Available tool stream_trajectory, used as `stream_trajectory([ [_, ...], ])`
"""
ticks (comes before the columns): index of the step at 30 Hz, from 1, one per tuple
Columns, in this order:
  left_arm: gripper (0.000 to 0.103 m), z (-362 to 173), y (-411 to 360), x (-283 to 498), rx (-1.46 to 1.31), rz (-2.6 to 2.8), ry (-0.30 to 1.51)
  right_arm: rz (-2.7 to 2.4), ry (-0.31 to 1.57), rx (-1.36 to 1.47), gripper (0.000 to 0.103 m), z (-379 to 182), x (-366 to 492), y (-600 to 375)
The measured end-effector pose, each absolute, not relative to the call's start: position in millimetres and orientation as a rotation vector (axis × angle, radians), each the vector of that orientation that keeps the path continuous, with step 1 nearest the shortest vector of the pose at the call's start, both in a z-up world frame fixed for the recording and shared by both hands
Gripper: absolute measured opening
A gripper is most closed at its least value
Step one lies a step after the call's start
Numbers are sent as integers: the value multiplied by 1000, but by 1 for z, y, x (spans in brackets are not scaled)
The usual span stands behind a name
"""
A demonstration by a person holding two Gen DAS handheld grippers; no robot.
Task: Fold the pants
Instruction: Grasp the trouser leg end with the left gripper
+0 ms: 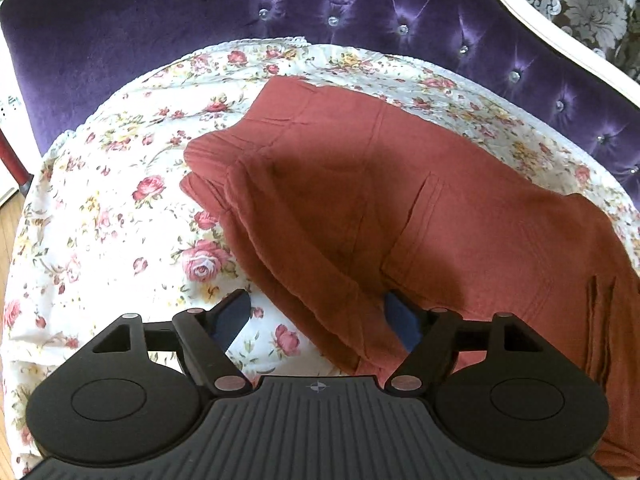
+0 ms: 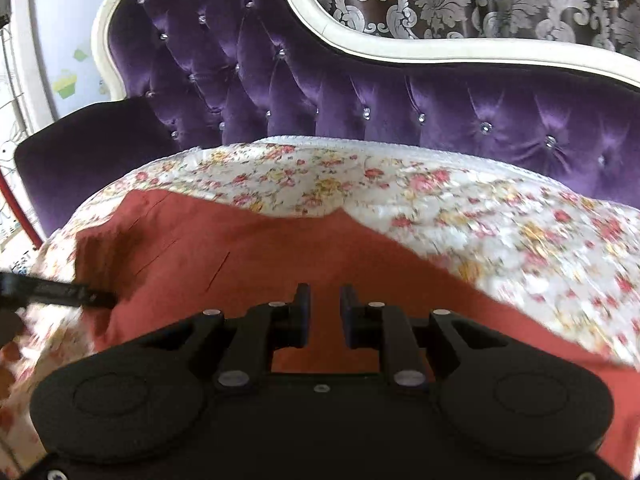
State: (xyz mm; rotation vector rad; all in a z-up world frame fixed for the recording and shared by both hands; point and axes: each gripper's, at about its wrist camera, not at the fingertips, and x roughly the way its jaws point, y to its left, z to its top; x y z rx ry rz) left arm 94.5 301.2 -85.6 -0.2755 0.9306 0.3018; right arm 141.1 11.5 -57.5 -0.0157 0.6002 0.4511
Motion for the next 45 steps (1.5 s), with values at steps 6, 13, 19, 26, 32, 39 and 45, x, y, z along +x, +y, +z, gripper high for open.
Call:
stream_trajectory([
  [6, 75, -86, 298, 99, -262, 316, 925, 439, 626, -29, 22, -74, 188, 36],
  [13, 75, -88, 300, 98, -272, 312, 915, 363, 618, 49, 7, -101, 223, 37],
  [19, 79, -88, 306, 96, -313, 319, 897, 350, 586, 58, 7, -104, 221, 37],
  [26, 95, -88, 313, 109, -319, 345, 911, 339, 579, 24, 6, -105, 221, 41],
  [32, 98, -85, 339, 112, -389, 413, 904, 339, 575, 18, 6, -106, 221, 41],
  [39, 98, -87, 358, 117, -410, 407, 897, 347, 578, 40, 6, -106, 221, 39],
  [45, 101, -87, 362, 141, -358, 432, 890, 348, 579, 45, 7, -106, 220, 39],
])
